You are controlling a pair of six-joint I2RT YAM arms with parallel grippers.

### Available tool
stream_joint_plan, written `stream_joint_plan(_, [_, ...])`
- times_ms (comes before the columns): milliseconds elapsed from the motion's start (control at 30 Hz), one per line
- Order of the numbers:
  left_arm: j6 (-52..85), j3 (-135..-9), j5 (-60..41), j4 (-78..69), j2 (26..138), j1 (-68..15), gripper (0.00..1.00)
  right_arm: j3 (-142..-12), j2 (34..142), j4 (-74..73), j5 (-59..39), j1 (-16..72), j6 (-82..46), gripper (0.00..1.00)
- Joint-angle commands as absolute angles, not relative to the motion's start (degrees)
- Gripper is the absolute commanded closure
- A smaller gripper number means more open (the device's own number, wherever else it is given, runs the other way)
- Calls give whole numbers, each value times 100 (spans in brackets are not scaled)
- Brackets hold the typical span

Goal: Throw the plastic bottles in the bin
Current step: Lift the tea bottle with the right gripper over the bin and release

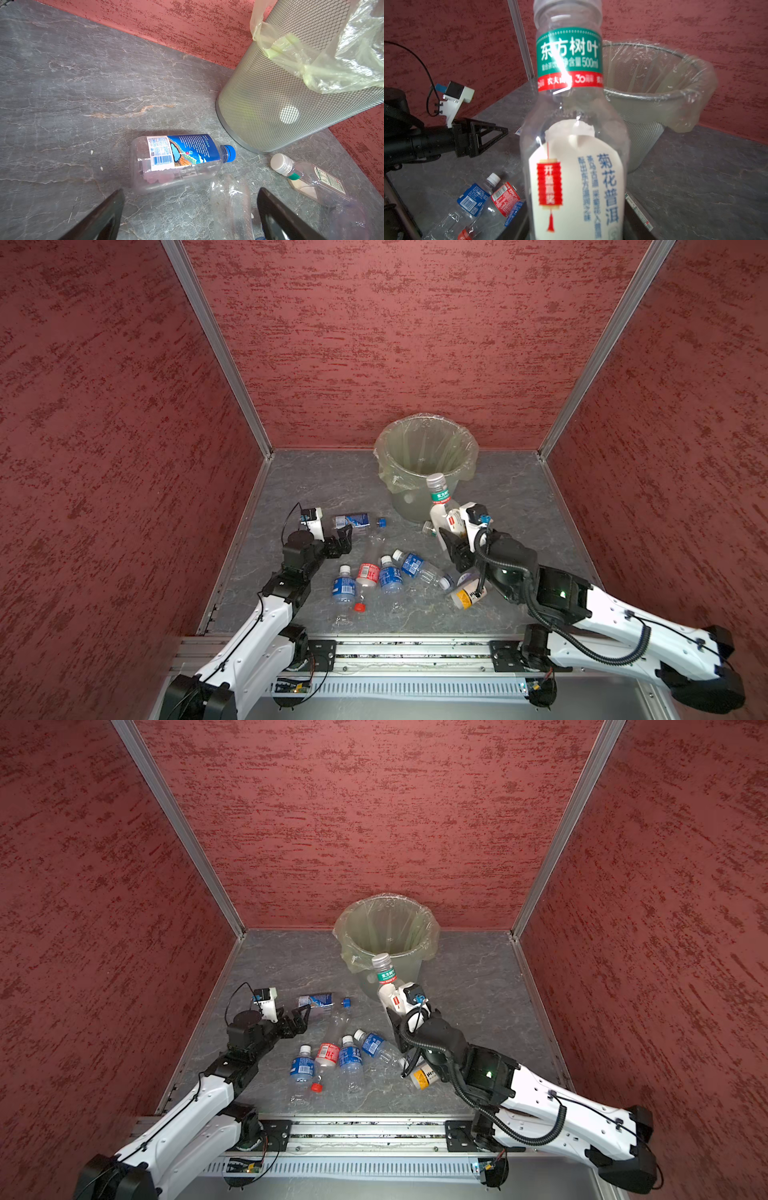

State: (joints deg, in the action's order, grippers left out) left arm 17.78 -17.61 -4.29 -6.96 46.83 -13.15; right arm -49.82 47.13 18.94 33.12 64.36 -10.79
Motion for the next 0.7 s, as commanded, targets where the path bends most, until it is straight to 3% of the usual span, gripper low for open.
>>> stream_joint_plan(0, [1793,-1680,-484,-808,4705,-1274,0,-5015,4579,1444,3810,6487,-1128,52])
stream_joint_plan(200, [1795,-1690,-500,-808,4707,-1266,0,-5349,4759,1186,4168,6480,-812,51])
stream_joint_plan(333, [1801,-1701,-516,-808,4721,-1266,0,-6158,5435,1195,4539,6319,-424,49])
stream_joint_plan(533, [1786,-1778,-537,-715,4698,-1249,0,-7986,7011,1449,3589,5006,-310,48])
stream_joint_plan(567, [1792,-1775,-534,-705,4665,-1246,0,-8360,7294,1484,3302,4721,-327,46])
stream_joint_plan(667, [1802,-1767,-545,-695,4620,-1230,0,-9748,8544,1987,2568,3935,-406,22])
